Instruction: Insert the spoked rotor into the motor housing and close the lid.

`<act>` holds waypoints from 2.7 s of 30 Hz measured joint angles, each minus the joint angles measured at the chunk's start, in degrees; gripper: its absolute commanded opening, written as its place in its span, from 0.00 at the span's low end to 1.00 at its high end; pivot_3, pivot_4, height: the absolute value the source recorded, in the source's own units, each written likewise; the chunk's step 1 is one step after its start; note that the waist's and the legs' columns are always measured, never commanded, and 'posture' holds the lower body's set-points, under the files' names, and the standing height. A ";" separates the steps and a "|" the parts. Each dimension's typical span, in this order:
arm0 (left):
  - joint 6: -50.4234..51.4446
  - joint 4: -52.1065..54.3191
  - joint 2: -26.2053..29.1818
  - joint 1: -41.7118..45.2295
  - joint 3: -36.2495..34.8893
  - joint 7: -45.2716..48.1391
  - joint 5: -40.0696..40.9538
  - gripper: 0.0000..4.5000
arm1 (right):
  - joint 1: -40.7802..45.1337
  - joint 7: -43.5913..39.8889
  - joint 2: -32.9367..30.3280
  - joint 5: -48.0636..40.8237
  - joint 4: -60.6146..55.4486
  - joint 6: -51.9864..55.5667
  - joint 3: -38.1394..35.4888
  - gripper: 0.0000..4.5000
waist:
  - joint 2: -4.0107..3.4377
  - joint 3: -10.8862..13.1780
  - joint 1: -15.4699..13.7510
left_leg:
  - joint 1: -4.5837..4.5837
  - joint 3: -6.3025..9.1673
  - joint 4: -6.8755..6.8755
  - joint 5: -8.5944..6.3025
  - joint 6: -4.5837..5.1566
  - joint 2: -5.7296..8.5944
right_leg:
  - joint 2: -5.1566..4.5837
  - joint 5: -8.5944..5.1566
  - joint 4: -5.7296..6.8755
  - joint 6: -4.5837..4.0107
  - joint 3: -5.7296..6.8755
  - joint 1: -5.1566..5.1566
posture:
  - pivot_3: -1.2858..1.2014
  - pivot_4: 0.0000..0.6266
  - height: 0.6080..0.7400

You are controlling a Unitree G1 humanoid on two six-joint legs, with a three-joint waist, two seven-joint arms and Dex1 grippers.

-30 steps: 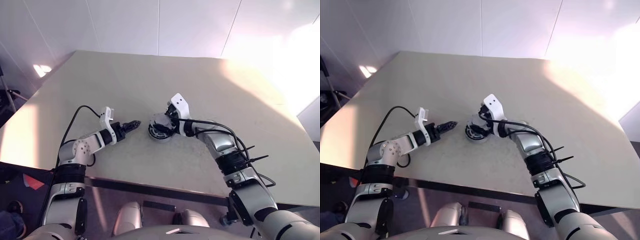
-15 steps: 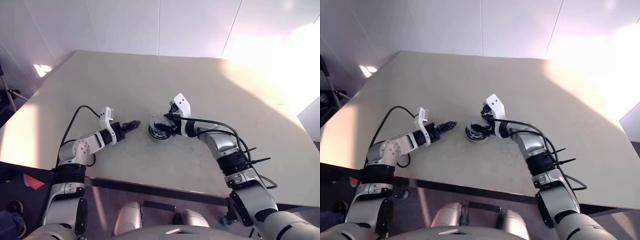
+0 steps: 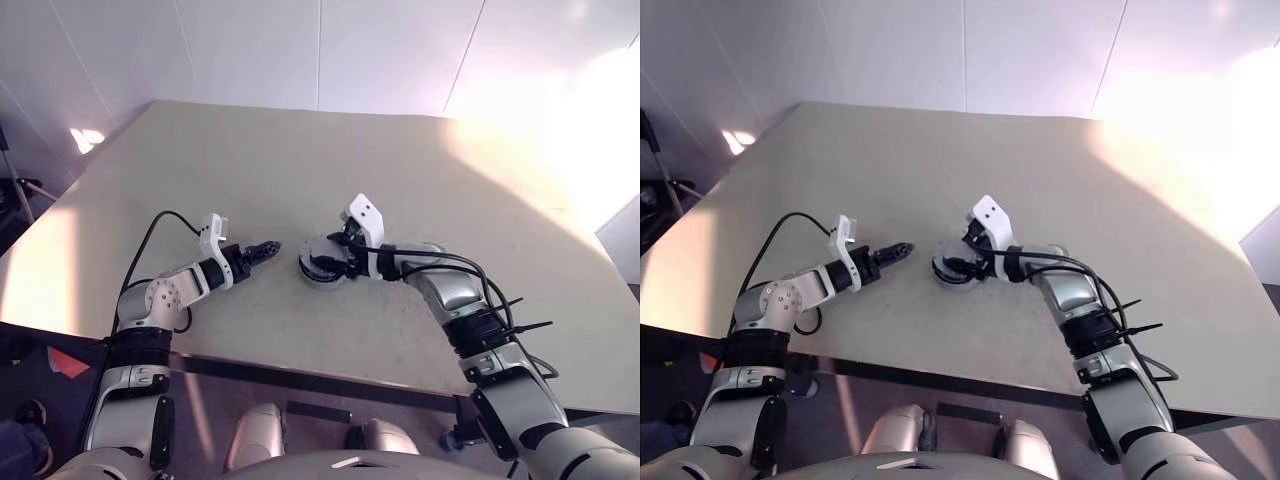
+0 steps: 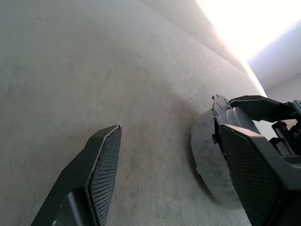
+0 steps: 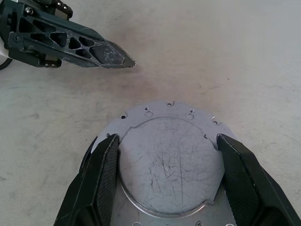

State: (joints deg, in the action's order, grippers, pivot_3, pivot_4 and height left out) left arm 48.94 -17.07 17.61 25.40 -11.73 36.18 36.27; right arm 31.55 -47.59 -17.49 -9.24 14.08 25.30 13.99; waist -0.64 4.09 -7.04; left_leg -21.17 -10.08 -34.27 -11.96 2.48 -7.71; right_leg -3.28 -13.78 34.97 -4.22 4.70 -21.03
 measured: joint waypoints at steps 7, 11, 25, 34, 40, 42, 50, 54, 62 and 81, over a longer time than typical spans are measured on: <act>0.00 0.00 0.00 0.00 0.00 0.00 -0.03 0.78 | -0.47 -1.05 -0.57 0.23 -0.33 -1.31 0.15 0.70 | 0.00 0.00 -0.01 | -0.02 0.00 -0.01 -0.02 0.03 0.00 | 0.00 0.00 -0.01 0.00 0.00 -0.01 | 0.52 0.00 1.00; 0.00 0.00 0.00 0.00 0.00 0.00 -0.03 0.78 | -1.34 -2.68 -0.72 -0.15 -1.32 -2.15 0.08 0.70 | 0.00 0.00 0.00 | -0.03 0.00 -0.01 -0.03 0.05 0.00 | 0.00 0.00 -0.01 0.00 0.00 -0.02 | 0.52 0.00 1.00; 0.01 0.00 0.02 0.00 0.00 0.03 -0.13 0.78 | -1.99 -3.92 -1.43 0.61 -1.90 -4.89 0.32 0.70 | 0.01 0.00 -0.01 | -0.04 0.00 -0.03 -0.03 0.06 0.00 | 0.00 0.00 0.00 0.00 0.00 -0.01 | 0.52 0.00 1.00; 0.01 0.00 0.02 0.00 0.00 0.03 -0.26 0.78 | -2.57 -5.09 -2.51 2.30 -1.73 -7.31 1.86 0.70 | 0.01 0.00 -0.02 | -0.03 0.00 -0.04 -0.03 0.07 0.00 | 0.00 0.00 0.00 0.00 0.00 0.00 | 0.52 0.00 1.00; 0.01 0.00 0.01 0.00 0.04 0.06 -0.38 0.78 | -2.24 -4.32 -2.38 2.65 -0.91 -7.59 1.97 0.70 | 0.01 0.00 0.00 | -0.01 0.00 -0.05 -0.03 0.08 0.00 | 0.00 0.00 0.01 0.00 0.00 0.02 | 0.52 0.00 1.00; 0.01 0.00 0.01 0.00 0.05 0.07 -0.40 0.78 | -1.68 -3.54 -2.14 2.84 0.07 -7.47 1.97 0.70 | 0.02 -0.01 0.02 | 0.03 0.00 -0.07 -0.03 0.07 0.00 | 0.00 0.00 0.03 0.00 0.00 0.05 | 0.52 0.00 1.00; 0.00 0.00 -0.03 -0.01 0.06 0.06 -0.48 0.78 | -1.29 -3.47 -2.17 2.86 0.68 -7.36 1.99 0.70 | 0.02 -0.01 -0.03 | 0.10 0.00 -0.17 0.01 0.09 -0.01 | -0.01 0.05 0.09 -0.07 0.00 0.13 | 0.52 0.00 1.00; 0.01 0.00 -0.11 -0.01 0.06 0.06 -0.48 0.78 | -1.29 -3.61 -2.51 2.90 0.66 -7.51 2.28 0.70 | 0.02 -0.01 -0.05 | 0.09 0.00 -0.18 0.00 0.10 -0.01 | -0.01 0.05 0.09 -0.07 0.01 0.13 | 0.52 0.00 1.00; 0.01 0.01 -0.41 -0.01 0.06 0.02 -0.48 0.78 | -1.40 -4.45 -4.37 3.58 -0.24 -7.82 3.34 0.70 | 0.04 -0.02 -0.39 | 0.11 0.01 -0.28 -0.07 0.22 0.00 | -0.04 0.04 0.02 -0.07 0.00 0.28 | 0.52 0.00 1.00; 1.10 1.41 -2.41 -0.05 0.14 -0.45 -0.13 0.78 | -2.19 -6.84 -5.73 2.36 -0.71 -6.23 2.39 0.70 | 0.05 -0.07 -0.81 | 0.10 0.01 -0.39 -0.23 0.47 0.03 | -0.06 0.03 -0.15 -0.05 0.01 0.43 | 0.52 0.00 1.00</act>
State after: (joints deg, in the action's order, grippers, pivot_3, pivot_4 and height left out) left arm 50.04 -15.66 15.20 25.36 -11.59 35.73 36.14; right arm 29.36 -54.43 -23.22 -6.87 13.37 19.07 16.38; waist -0.59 4.03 -7.85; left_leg -21.07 -10.08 -34.66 -12.19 2.95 -7.68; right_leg -3.34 -13.75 34.82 -4.27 4.70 -20.60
